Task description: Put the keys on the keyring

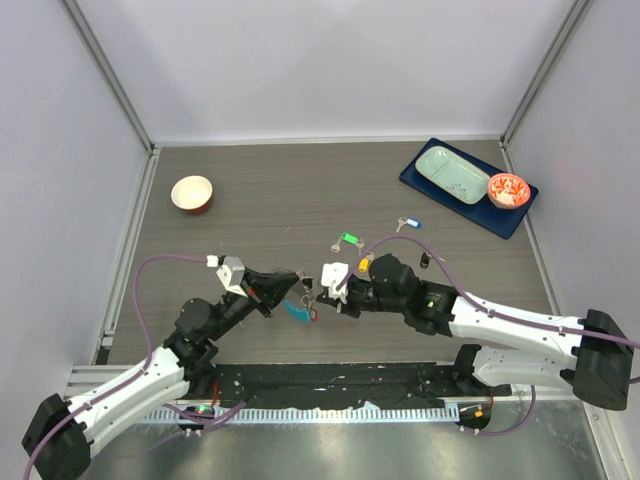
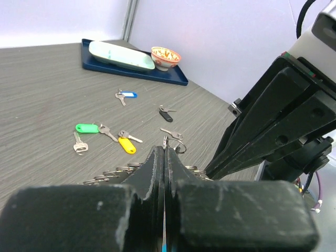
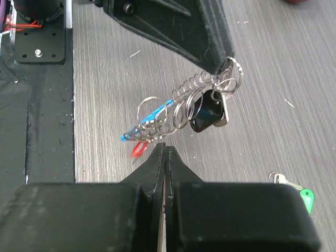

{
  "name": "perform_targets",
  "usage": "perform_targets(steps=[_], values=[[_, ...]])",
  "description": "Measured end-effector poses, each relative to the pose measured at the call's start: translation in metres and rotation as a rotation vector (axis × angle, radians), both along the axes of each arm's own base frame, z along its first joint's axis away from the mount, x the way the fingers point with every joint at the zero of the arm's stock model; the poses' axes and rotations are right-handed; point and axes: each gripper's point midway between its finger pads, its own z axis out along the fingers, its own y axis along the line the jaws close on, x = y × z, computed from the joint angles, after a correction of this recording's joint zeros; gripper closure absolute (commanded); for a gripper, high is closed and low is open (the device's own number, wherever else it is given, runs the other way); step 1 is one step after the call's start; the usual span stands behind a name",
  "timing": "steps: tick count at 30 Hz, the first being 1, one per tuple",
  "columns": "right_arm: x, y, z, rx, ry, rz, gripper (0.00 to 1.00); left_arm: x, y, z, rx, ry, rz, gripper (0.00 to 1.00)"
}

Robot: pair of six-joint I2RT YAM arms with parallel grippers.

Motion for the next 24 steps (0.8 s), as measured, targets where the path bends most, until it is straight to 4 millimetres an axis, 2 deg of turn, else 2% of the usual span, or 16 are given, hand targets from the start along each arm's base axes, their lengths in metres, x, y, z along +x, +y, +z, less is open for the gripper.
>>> perform_targets(steps=[3,6,11,15,24], values=[[0.003,0.002,0.005,0.031,-0.007,-0.024,0.78,0.0,0.0,0.001,-0.005,-0.003,-0.001,1.0],[0.009,-0.003,0.013,0.081,-0.022,-0.077,0.67,0.0,0.0,-0.003,0.002,0.003,0.0,1.0],[0.02,-0.005,0.042,0.196,-0.047,-0.165,0.51,0.001,0.0,-0.008,0.017,0.014,0.001,1.0],[0.023,0.001,0.053,0.255,-0.039,-0.205,0.49,0.001,0.0,-0.012,0.029,0.022,0.001,1.0],[0.037,0.013,0.03,0.214,0.01,-0.306,0.52,0.001,-0.001,-0.024,0.064,0.057,0.001,1.0]])
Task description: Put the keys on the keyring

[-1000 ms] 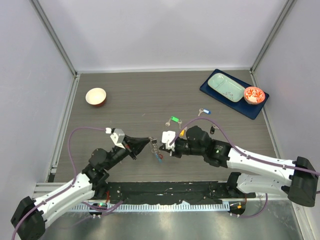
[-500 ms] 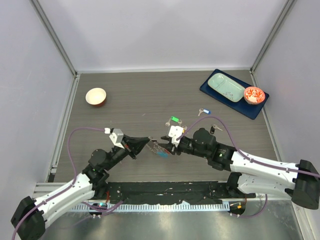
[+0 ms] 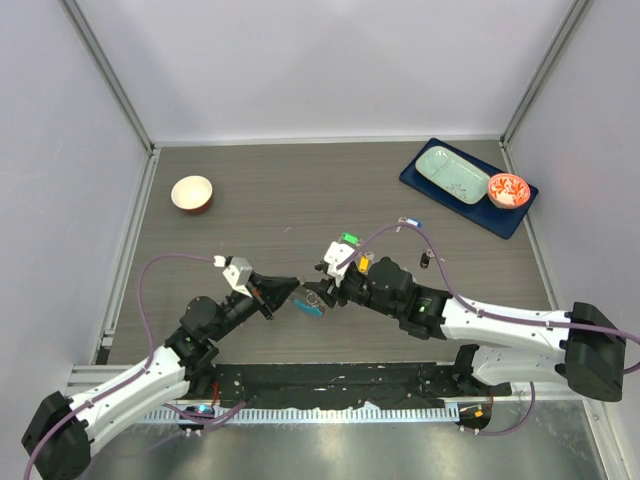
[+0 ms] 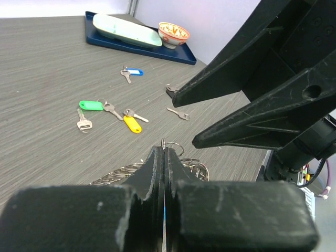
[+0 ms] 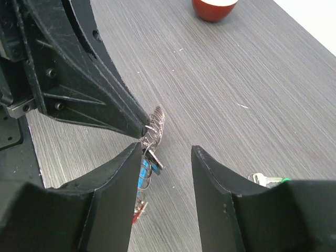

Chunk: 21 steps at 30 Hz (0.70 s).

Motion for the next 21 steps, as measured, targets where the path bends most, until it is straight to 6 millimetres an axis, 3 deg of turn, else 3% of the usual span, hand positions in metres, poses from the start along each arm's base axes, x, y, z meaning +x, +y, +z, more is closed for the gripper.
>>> perform_targets(steps=[7,21], values=[[0.004,0.008,0.0,0.001,0.023,-0.012,0.56,0.0,0.0,-0.002,0.008,0.003,0.0,1.0],[0.007,0.011,-0.019,-0.042,0.064,-0.025,0.66,0.0,0.0,-0.003,0.014,0.003,0.001,1.0]])
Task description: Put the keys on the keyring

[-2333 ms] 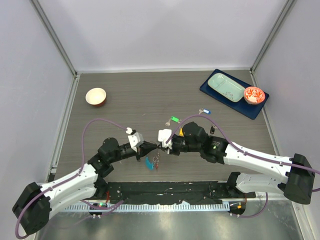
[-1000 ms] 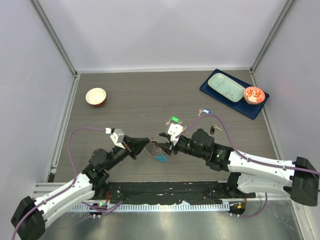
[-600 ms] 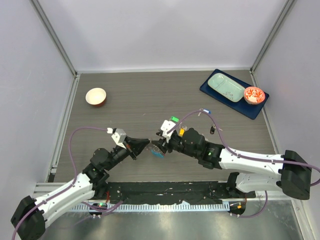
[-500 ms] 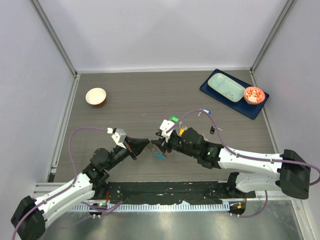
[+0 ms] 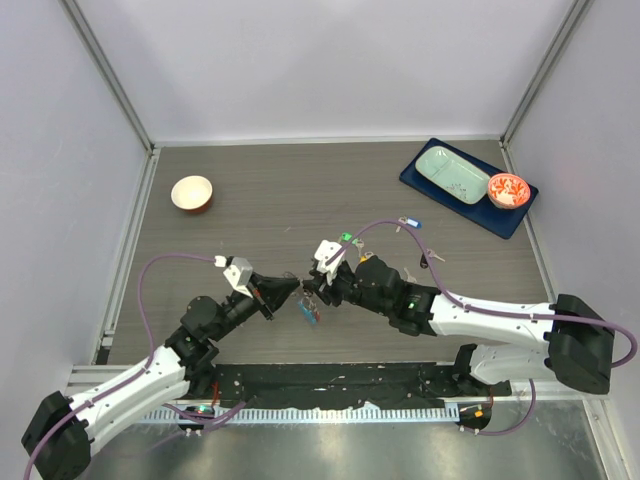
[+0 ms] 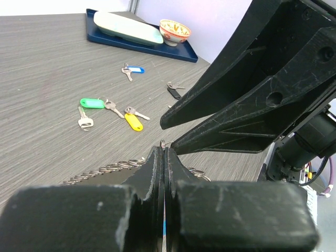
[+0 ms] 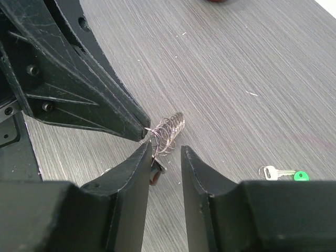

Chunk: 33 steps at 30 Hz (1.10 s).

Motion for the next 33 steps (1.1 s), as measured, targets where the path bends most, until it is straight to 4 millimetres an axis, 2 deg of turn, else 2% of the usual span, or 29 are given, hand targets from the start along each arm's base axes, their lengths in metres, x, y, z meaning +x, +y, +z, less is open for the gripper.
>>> perform_targets(steps=[8,11,12,15,25,33], values=[[-0.001,0.0,-0.002,-0.005,0.006,0.003,0.74,-0.001,0.001,0.002,-0.006,-0.006,0.0,1.0],[-0.002,0.001,-0.003,-0.007,0.008,0.011,0.83,-0.001,0.001,0.004,-0.011,-0.012,0.0,1.0],[-0.003,0.001,-0.003,-0.007,0.009,0.016,0.91,-0.001,0.001,0.005,-0.012,-0.013,0.0,1.0],[-0.005,0.003,-0.003,-0.006,0.013,0.032,0.99,-0.001,0.002,0.006,-0.015,-0.016,0.003,1.0],[-0.015,0.009,-0.01,-0.016,0.03,0.099,0.99,-0.001,0.003,0.008,-0.025,-0.023,0.007,1.0],[-0.022,0.012,-0.021,-0.037,0.052,0.139,0.99,-0.003,0.005,-0.002,-0.021,-0.014,0.01,0.99]])
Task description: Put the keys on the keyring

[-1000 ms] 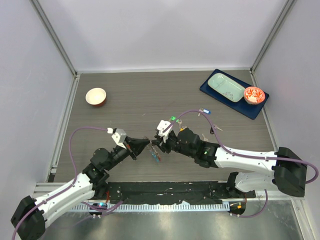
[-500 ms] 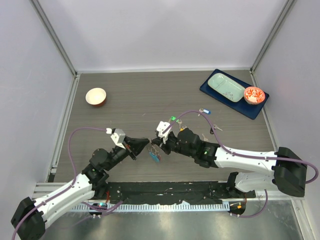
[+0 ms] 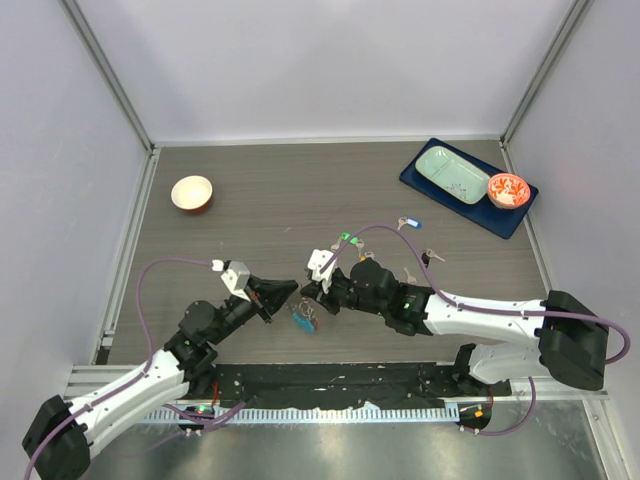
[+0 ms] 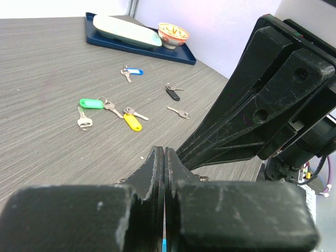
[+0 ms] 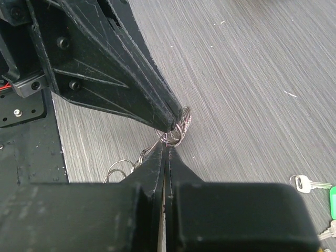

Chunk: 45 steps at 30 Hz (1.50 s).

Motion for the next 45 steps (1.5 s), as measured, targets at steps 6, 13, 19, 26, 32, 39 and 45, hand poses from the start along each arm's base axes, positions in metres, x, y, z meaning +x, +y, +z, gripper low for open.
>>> perform_targets(steps=[6,13,19,26,32,39,45], values=[[0.008,-0.008,-0.002,-0.045,-0.055,-0.027,0.99,-0.001,0.0,0.003,-0.009,-0.006,-0.005,0.6],[0.014,-0.022,-0.007,-0.159,-0.149,-0.02,0.99,-0.007,0.007,0.011,-0.011,-0.046,0.001,0.48],[0.016,-0.028,-0.007,-0.25,-0.208,0.021,0.99,-0.005,0.01,-0.004,0.106,-0.035,0.012,0.46],[0.014,-0.026,0.006,-0.273,-0.253,0.071,0.99,-0.004,-0.004,-0.02,0.221,-0.001,-0.06,0.46],[0.008,-0.028,0.003,-0.297,-0.258,0.114,0.99,-0.002,-0.013,-0.028,0.286,0.001,-0.102,0.56],[0.004,-0.027,0.002,-0.301,-0.261,0.143,0.99,0.0,-0.017,-0.021,0.3,-0.033,-0.117,0.56],[0.002,-0.027,0.003,-0.297,-0.262,0.149,0.99,-0.002,-0.024,-0.034,0.328,-0.004,-0.162,0.59]])
